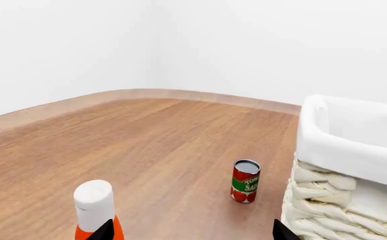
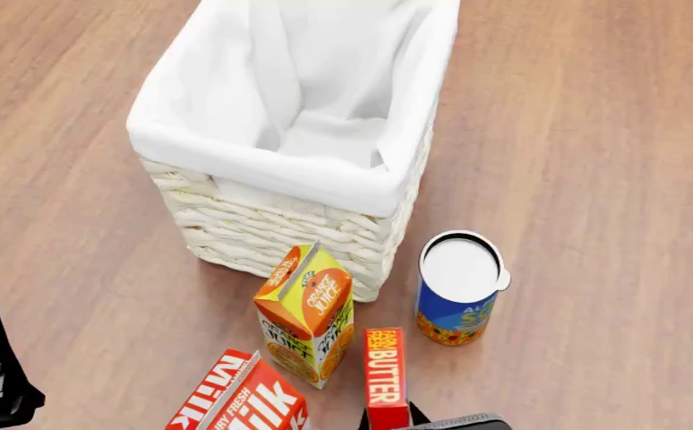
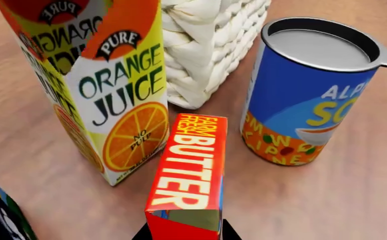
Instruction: Pick up the butter and put it in the basket.
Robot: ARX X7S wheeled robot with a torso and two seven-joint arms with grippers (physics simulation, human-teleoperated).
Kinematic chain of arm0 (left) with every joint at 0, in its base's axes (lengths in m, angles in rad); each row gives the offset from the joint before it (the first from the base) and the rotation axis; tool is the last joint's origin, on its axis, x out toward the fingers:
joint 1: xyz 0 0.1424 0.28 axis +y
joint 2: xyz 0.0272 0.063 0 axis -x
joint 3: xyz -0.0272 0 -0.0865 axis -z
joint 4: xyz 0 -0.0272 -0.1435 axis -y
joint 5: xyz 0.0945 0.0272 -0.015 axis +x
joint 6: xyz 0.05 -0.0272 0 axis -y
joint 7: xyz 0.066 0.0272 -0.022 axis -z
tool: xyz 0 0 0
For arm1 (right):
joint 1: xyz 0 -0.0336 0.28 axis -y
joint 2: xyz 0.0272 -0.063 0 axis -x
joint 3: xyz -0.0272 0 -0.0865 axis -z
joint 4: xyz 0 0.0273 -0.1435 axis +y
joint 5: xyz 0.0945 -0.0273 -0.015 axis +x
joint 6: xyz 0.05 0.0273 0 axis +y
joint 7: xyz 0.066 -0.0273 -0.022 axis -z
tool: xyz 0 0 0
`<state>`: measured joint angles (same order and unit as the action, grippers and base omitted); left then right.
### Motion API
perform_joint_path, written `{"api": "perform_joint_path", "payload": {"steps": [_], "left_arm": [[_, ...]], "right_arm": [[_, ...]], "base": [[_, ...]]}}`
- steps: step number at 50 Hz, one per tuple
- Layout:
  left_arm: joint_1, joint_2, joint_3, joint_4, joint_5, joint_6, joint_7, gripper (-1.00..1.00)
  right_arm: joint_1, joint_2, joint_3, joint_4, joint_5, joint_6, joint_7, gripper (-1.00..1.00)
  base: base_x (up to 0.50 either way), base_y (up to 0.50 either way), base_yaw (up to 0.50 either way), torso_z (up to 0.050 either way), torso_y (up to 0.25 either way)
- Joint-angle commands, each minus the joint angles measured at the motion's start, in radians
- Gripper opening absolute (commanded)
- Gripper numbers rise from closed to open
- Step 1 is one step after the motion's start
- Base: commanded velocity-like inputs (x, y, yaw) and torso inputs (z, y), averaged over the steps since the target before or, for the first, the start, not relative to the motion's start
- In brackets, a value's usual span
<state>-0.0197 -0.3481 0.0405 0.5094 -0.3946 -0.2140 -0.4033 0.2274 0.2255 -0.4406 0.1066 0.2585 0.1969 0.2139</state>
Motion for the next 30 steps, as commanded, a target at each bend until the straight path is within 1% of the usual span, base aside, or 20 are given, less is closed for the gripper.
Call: {"api": "perform_joint_path", "payload": {"steps": [1, 12, 23, 25, 30], "left_arm": [[0.0, -0.003, 0.001, 0.006, -0.004, -0.003, -0.006, 1.0], [-0.004, -0.004, 0.004, 0.004, -0.002, 0.0, -0.01, 1.0], [-0.01, -0.005, 0.008, -0.008, 0.0, 0.007, -0.01, 1.0], [-0.011, -0.005, 0.008, -0.009, 0.0, 0.007, -0.011, 1.0], [-0.014, -0.006, 0.009, -0.011, -0.002, 0.008, -0.011, 1.0]], "right_arm": [[-0.058, 0.036, 0.011, -0.17, -0.044, 0.048, 0.059, -1.0], [-0.162, 0.087, 0.012, -0.374, -0.063, 0.1, 0.125, -1.0], [-0.25, 0.145, 0.001, -0.614, -0.107, 0.202, 0.196, -1.0], [-0.276, 0.161, 0.006, -0.677, -0.119, 0.223, 0.216, -1.0], [-0.338, 0.189, 0.033, -0.756, -0.133, 0.224, 0.256, -1.0]], "base": [[0.0, 0.0, 0.0, 0.0, 0.0], [0.0, 0.0, 0.0, 0.0, 0.0], [0.0, 0.0, 0.0, 0.0, 0.001], [0.0, 0.0, 0.0, 0.0, 0.0], [0.0, 0.0, 0.0, 0.0, 0.0]]}}
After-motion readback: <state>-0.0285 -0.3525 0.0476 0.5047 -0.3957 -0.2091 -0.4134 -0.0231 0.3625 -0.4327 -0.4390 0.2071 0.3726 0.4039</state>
